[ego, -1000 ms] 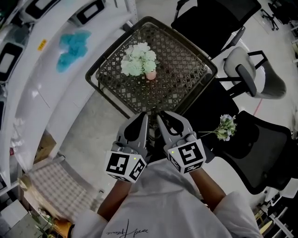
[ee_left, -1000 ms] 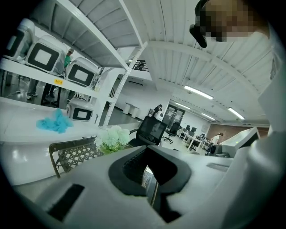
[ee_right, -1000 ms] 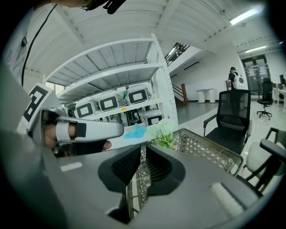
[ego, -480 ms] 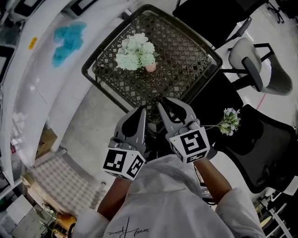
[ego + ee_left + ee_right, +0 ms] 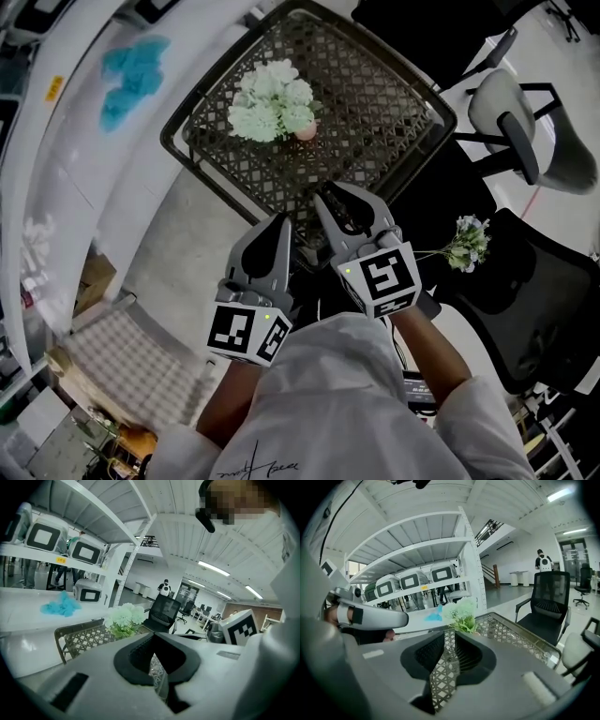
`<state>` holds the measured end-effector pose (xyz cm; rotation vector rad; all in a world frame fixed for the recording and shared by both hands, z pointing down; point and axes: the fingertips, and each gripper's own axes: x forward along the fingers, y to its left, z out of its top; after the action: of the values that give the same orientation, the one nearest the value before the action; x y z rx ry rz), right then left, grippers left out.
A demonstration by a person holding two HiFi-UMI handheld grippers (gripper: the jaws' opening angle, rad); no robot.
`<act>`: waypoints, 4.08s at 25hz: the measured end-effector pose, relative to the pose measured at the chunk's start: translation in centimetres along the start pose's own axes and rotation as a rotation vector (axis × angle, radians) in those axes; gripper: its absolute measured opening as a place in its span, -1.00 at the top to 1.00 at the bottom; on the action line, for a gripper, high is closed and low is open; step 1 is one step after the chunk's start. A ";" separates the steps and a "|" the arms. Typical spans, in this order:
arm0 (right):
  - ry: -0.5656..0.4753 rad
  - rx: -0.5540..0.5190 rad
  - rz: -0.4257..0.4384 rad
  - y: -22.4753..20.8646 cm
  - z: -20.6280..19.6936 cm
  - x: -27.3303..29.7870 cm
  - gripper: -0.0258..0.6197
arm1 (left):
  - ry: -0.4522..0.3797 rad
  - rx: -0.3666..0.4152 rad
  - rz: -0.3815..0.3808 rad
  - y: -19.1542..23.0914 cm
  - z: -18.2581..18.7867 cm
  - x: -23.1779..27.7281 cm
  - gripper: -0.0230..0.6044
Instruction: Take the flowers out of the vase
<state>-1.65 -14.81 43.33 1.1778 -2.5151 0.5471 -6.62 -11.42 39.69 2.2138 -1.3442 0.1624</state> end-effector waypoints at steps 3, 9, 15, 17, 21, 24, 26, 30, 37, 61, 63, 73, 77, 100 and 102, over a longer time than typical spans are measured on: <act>0.005 -0.003 0.000 -0.6 -0.3 0.8 0.68 | 0.005 -0.027 0.016 1.1 -0.3 0.3 0.92; 0.017 -0.014 0.004 -1.7 -0.8 2.4 0.54 | 0.028 -0.035 0.035 2.4 -0.6 1.0 0.92; 0.026 -0.017 0.011 -2.7 -1.1 4.3 0.46 | 0.055 -0.039 0.029 2.5 -1.2 2.1 0.92; 0.028 -0.019 0.017 -3.0 -1.4 4.9 0.44 | 0.058 -0.042 0.031 2.6 -1.3 2.4 0.92; 0.031 -0.019 0.025 -3.6 -1.7 6.0 0.39 | 0.061 -0.049 0.046 3.3 -1.4 2.9 0.92; 0.038 -0.023 0.030 -4.0 -1.9 6.9 0.36 | 0.060 -0.053 0.058 3.9 -1.2 3.3 0.92; 0.041 -0.025 0.031 -4.3 -2.0 7.3 0.35 | 0.061 -0.057 0.062 4.1 -1.1 3.6 0.92; 0.050 -0.032 0.030 -5.1 -2.5 8.2 0.33 | 0.066 -0.083 0.060 4.2 -1.3 4.4 0.92; 0.042 -0.055 0.024 -6.2 -2.5 9.7 0.26 | 0.081 -0.092 0.067 4.6 -1.8 5.7 0.92; 0.088 -0.185 0.030 -7.9 -3.7 14.6 0.07 | 0.116 -0.118 0.111 6.5 -2.8 8.0 0.92; 0.089 -0.193 0.028 -8.0 -3.8 15.0 0.07 | 0.120 -0.121 0.114 6.7 -2.9 8.2 0.92; 0.091 -0.239 0.023 -8.1 -4.0 17.0 0.06 | 0.130 -0.149 0.139 8.2 -3.2 8.7 0.92; 0.081 -0.246 0.020 -8.3 -3.8 17.7 0.07 | 0.134 -0.151 0.143 8.7 -3.3 9.0 0.92; 0.040 -0.292 0.010 -8.4 -2.6 19.2 0.46 | 0.138 -0.162 0.151 10.0 -2.9 9.5 0.92; 0.041 -0.291 0.005 -8.5 -2.5 19.2 0.50 | 0.136 -0.162 0.152 10.1 -2.8 9.4 0.92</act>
<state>-6.51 -31.34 55.49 1.0402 -2.4594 0.1940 -10.11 -21.00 49.39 1.9322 -1.3983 0.2464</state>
